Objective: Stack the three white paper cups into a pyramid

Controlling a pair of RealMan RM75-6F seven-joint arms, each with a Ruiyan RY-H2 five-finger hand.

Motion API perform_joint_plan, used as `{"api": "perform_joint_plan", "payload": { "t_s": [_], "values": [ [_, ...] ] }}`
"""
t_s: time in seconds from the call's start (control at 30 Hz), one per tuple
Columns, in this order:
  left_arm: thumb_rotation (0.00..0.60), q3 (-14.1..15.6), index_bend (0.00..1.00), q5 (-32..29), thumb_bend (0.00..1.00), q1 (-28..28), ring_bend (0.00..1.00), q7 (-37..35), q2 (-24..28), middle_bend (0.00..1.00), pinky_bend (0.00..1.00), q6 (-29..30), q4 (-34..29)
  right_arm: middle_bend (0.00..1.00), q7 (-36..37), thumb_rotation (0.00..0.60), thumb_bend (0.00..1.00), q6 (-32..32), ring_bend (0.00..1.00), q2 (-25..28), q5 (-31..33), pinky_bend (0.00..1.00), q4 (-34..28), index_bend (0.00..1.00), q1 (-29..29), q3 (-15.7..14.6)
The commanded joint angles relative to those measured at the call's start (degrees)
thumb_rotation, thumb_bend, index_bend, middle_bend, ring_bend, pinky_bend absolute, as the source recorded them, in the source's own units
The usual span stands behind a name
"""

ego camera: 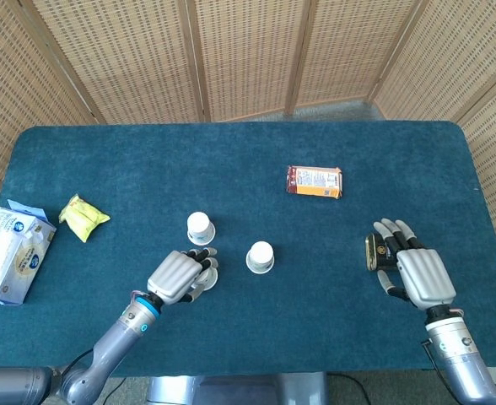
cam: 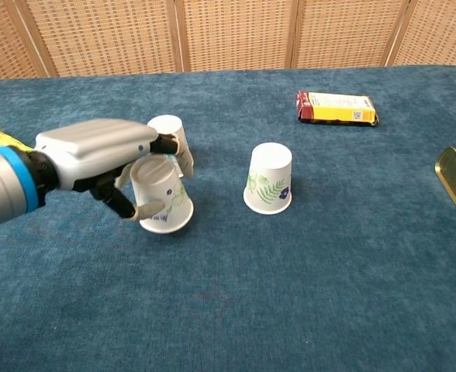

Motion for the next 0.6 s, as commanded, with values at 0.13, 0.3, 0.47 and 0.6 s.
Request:
{"api": "perform_joint_plan", "payload": {
  "t_s": [0.13,0.3,0.47,0.6],
  "values": [
    [0.6,-1.9,0.3,-2.1,0.44,-2.2,0.33,0.6,-1.8,0.22,0.59,-1.0,2.5,0.01,0.8,0.6,0.45,0.2,0.0,0.3,-0.7,0.41,0.2,0.03,-0.5,0.2],
    [0.6,-2.9,0.3,-3.2,0.45,-3.9,0.33,0.5,-4.2,0.22,0.58,-1.6,5.5,0.01,1.4,0.6,0.45,0.1,0.0,0.5,-0.8,0.41,0.5,0.03,-1.0,0.3],
    [0.6,-3.8,0.3,-4.0,0.45,-5.4,0.33,0.7,-6.5,0.22,0.58,-1.6,7.7,0.01,1.9,0.6,0.45,0.0,0.0,0.6,-0.9,0.41,0.7,0.03,-1.3,0.4],
    [0.6,-4.3,0.3,-4.5,0.45,-6.2,0.33,0.9,-8.0,0.22,0.58,-1.2,9.0,0.01,2.3,0.6,0.45,-0.1,0.0,0.7,-1.1,0.41,0.8,0.03,-1.5,0.6]
  ]
}}
